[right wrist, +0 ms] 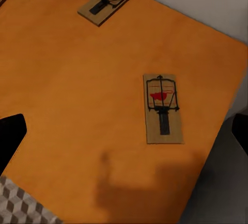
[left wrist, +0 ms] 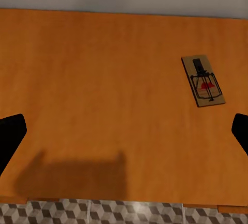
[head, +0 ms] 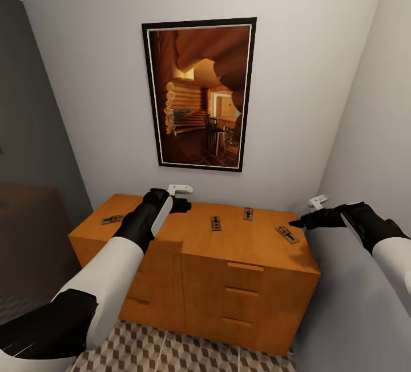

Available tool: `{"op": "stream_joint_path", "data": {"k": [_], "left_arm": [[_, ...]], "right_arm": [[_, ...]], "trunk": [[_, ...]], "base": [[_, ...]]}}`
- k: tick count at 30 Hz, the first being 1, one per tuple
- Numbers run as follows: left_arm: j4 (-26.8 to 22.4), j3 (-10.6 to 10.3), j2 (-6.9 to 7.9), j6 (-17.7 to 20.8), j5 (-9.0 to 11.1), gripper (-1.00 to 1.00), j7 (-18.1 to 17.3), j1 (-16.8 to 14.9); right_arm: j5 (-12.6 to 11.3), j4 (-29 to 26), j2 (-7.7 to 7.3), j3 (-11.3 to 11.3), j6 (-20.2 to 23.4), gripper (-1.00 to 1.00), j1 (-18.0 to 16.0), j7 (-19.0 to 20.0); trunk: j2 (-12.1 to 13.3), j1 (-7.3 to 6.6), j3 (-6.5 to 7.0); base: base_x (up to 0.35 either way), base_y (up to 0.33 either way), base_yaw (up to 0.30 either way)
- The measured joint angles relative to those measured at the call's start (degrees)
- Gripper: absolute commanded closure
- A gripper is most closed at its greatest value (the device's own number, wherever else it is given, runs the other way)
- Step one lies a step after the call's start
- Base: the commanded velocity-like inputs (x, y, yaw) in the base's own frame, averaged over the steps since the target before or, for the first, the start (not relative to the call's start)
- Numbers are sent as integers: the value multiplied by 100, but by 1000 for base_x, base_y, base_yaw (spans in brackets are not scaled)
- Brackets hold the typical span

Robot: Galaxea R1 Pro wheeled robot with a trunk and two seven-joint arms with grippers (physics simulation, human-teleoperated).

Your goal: Take the four mousetraps from the cabinet in the bathroom and place them on the bathroom floor. Make sure all four end up on the same floor surface, and ensure that at least two of them are either under or directly next to the same bathroom sink.

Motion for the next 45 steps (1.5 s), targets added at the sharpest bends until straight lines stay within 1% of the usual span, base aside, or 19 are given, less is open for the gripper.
{"op": "stream_joint_path", "data": {"k": [4, 9, 10, 18, 24, 33, 45], "left_arm": [[0, 0, 0, 0, 0, -100, 0, 0], [0, 0, 0, 0, 0, -100, 0, 0], [0, 0, 0, 0, 0, -100, 0, 0], [0, 0, 0, 0, 0, -100, 0, 0], [0, 0, 0, 0, 0, -100, 0, 0], [0, 0, 0, 0, 0, -100, 0, 0], [0, 1, 0, 0, 0, -100, 0, 0]], "right_arm": [[-6, 0, 0, -7, -6, -100, 0, 102], [-13, 0, -16, -21, -11, -100, 0, 126], [-21, 0, -56, -31, -58, -100, 0, 45], [-31, 0, -84, -31, -184, -100, 0, -114], [-33, 0, -87, -35, -198, -100, 0, -141], [-33, 0, -88, -31, -205, -100, 0, -149], [-31, 0, -88, -27, -206, -100, 0, -149]], "trunk": [[0, 0, 0], [0, 0, 0], [0, 0, 0], [0, 0, 0], [0, -1, 0], [0, -1, 0], [0, 0, 0]], "base": [[0, 0, 0], [0, 0, 0], [0, 0, 0], [0, 0, 0], [39, 0, 0], [162, 0, 0], [28, 0, 0]]}}
